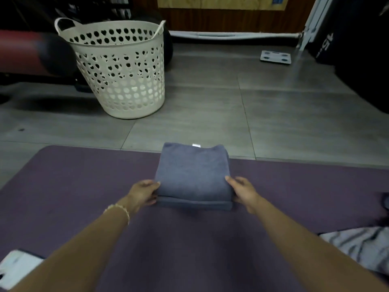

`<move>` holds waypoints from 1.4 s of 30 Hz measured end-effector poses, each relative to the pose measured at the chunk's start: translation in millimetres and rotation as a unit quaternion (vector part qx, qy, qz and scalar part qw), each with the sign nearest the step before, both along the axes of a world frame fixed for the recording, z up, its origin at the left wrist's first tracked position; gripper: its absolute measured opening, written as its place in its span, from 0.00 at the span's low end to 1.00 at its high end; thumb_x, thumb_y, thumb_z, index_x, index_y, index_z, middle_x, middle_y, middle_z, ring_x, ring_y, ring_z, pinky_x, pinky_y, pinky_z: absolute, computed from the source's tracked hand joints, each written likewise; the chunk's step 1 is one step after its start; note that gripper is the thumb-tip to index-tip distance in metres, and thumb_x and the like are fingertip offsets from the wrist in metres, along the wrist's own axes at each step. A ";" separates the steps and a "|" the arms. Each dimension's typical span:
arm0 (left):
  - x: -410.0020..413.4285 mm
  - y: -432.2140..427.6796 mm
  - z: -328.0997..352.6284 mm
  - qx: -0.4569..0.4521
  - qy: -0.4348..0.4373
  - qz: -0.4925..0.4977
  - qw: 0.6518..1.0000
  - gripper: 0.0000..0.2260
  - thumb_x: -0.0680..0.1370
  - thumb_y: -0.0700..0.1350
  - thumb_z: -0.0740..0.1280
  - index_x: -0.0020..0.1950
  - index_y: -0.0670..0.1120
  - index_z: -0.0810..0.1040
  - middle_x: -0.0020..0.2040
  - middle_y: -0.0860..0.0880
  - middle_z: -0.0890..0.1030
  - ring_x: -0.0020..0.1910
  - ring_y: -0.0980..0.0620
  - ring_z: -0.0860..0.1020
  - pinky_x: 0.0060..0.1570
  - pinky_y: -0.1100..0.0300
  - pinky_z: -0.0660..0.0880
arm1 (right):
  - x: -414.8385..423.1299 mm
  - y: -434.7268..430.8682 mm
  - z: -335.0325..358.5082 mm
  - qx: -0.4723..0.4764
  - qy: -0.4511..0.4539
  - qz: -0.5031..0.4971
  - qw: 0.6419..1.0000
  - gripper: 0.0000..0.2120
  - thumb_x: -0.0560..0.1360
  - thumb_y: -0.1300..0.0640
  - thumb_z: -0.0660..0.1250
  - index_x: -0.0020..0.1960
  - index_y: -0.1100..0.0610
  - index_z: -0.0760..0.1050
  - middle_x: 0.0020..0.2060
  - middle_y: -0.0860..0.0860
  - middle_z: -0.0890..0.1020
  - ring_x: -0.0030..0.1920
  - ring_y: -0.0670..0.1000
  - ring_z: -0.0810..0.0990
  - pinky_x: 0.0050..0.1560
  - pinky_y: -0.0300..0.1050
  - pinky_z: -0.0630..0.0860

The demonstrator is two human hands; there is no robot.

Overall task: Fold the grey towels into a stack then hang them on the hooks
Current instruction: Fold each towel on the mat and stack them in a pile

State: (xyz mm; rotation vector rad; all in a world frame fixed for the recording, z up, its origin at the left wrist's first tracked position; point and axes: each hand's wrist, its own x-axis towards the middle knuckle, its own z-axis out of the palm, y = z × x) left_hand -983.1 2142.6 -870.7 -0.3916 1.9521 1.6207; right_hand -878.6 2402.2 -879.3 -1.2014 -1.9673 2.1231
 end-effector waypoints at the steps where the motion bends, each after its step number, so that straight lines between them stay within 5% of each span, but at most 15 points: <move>1: 6.3 -2.3 -12.6 0.013 -0.011 0.024 1.000 0.11 0.77 0.45 0.68 0.56 0.41 0.74 0.50 0.42 0.76 0.38 0.52 0.75 0.32 0.62 0.78 | 5.0 -2.4 -11.4 0.000 -0.019 0.003 1.000 0.24 0.76 0.53 0.68 0.67 0.62 0.67 0.58 0.56 0.76 0.52 0.52 0.75 0.45 0.46 0.77; 8: 14.4 7.3 -14.1 0.078 0.094 0.103 0.987 0.09 0.76 0.39 0.68 0.54 0.38 0.75 0.46 0.45 0.78 0.45 0.53 0.77 0.35 0.70 0.78 | -0.1 3.2 -7.6 0.050 0.077 -0.037 0.995 0.09 0.74 0.63 0.69 0.53 0.65 0.76 0.47 0.55 0.82 0.40 0.47 0.79 0.36 0.27 0.75; 16: 35.4 16.0 -25.6 0.043 0.103 0.151 0.982 0.13 0.76 0.37 0.69 0.59 0.35 0.74 0.40 0.48 0.77 0.43 0.51 0.76 0.37 0.67 0.79 | 33.9 11.2 -29.2 0.031 0.030 -0.031 0.999 0.12 0.74 0.63 0.69 0.57 0.63 0.75 0.40 0.51 0.80 0.38 0.46 0.77 0.32 0.30 0.77; 18: 39.2 18.2 -23.4 -0.073 0.184 0.120 0.973 0.17 0.75 0.41 0.70 0.62 0.36 0.73 0.46 0.46 0.78 0.50 0.47 0.77 0.54 0.57 0.78 | 41.9 18.7 -25.3 0.035 0.021 -0.013 0.999 0.12 0.75 0.61 0.69 0.57 0.61 0.75 0.41 0.51 0.80 0.39 0.45 0.78 0.33 0.32 0.77; 20: 51.4 22.9 -17.2 -0.190 0.319 0.060 0.927 0.18 0.76 0.44 0.70 0.63 0.40 0.73 0.59 0.44 0.75 0.61 0.46 0.72 0.63 0.59 0.67 | 56.2 32.1 -19.2 0.073 0.003 0.021 0.997 0.11 0.76 0.59 0.68 0.57 0.59 0.74 0.47 0.54 0.80 0.41 0.47 0.78 0.33 0.32 0.76; 24: 93.0 61.0 -3.2 -0.157 0.480 -0.082 0.859 0.13 0.77 0.44 0.67 0.61 0.43 0.74 0.61 0.47 0.74 0.61 0.49 0.71 0.62 0.61 0.66 | 109.6 81.3 -1.7 0.207 -0.049 0.085 0.973 0.22 0.77 0.57 0.67 0.68 0.59 0.67 0.60 0.52 0.73 0.58 0.52 0.74 0.50 0.39 0.72; 28: 141.9 127.9 -10.7 -0.109 0.395 -0.259 0.875 0.23 0.74 0.54 0.63 0.66 0.45 0.72 0.62 0.50 0.74 0.63 0.51 0.72 0.63 0.63 0.66 | 193.4 137.6 20.6 0.304 -0.101 0.132 0.938 0.29 0.76 0.56 0.67 0.74 0.57 0.60 0.70 0.54 0.66 0.67 0.54 0.69 0.66 0.43 0.65; 32: 195.8 203.4 -28.2 -0.110 0.311 -0.387 0.861 0.26 0.78 0.54 0.65 0.73 0.47 0.64 0.71 0.49 0.69 0.69 0.52 0.68 0.69 0.61 0.62 | 281.8 193.4 30.1 0.381 -0.155 0.148 0.899 0.32 0.75 0.57 0.69 0.74 0.59 0.59 0.74 0.56 0.60 0.74 0.54 0.59 0.71 0.43 0.56; 39: 272.1 299.7 -56.8 -0.088 0.196 -0.435 0.874 0.30 0.78 0.54 0.65 0.75 0.46 0.60 0.74 0.48 0.65 0.71 0.49 0.66 0.68 0.54 0.65 | 386.2 261.3 31.1 0.439 -0.212 0.010 0.873 0.34 0.71 0.51 0.73 0.72 0.56 0.63 0.75 0.55 0.58 0.74 0.56 0.59 0.70 0.53 0.63; 42: 288.3 320.7 -72.8 -0.101 0.203 -0.467 0.855 0.31 0.78 0.55 0.64 0.76 0.46 0.57 0.74 0.48 0.65 0.72 0.48 0.65 0.69 0.53 0.64 | 416.6 283.9 26.0 0.437 -0.246 -0.063 0.863 0.38 0.70 0.47 0.73 0.74 0.55 0.60 0.76 0.54 0.54 0.75 0.56 0.54 0.71 0.55 0.59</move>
